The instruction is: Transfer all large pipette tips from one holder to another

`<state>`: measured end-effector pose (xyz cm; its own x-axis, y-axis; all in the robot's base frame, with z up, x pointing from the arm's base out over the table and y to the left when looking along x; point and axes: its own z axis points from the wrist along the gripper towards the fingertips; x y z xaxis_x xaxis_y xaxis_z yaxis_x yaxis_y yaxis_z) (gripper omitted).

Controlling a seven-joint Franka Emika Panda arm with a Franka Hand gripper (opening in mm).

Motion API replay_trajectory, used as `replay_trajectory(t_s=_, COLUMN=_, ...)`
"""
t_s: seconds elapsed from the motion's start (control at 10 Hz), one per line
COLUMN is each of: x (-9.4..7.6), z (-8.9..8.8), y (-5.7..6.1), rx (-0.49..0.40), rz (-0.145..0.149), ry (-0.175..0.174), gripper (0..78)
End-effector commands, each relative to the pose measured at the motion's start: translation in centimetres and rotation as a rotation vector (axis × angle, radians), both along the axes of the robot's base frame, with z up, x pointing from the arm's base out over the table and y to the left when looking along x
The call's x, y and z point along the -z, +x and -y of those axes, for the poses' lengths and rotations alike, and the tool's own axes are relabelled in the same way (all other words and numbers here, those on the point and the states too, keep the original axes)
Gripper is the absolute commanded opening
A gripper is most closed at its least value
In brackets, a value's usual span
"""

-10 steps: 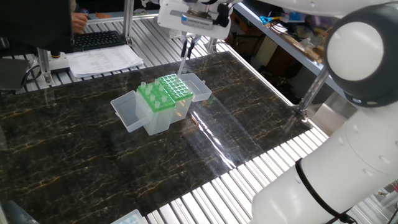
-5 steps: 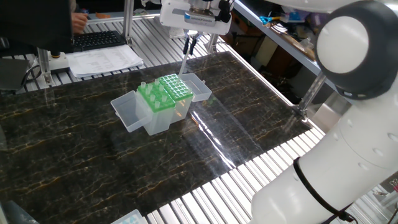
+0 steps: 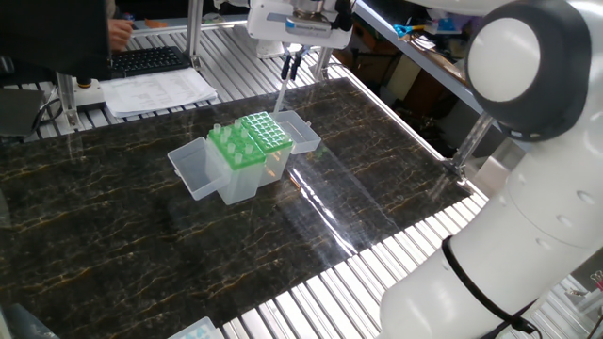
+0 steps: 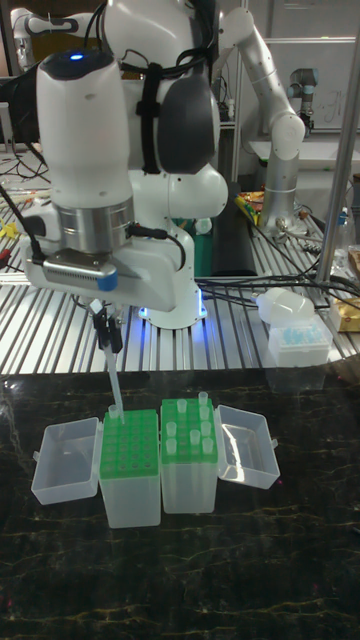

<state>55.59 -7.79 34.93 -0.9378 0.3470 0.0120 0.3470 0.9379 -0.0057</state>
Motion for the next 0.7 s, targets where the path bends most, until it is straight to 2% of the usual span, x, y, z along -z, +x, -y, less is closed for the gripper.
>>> replay_trajectory(t_s=0.1, x=0.08, z=1.06, y=0.73, rx=-0.038, rz=0.009, ry=-0.005, gripper=1.2)
replay_trajectory(t_s=0.7, x=0.29, z=1.63, y=0.91, rx=-0.070, rz=0.010, ry=-0.003, gripper=1.2)
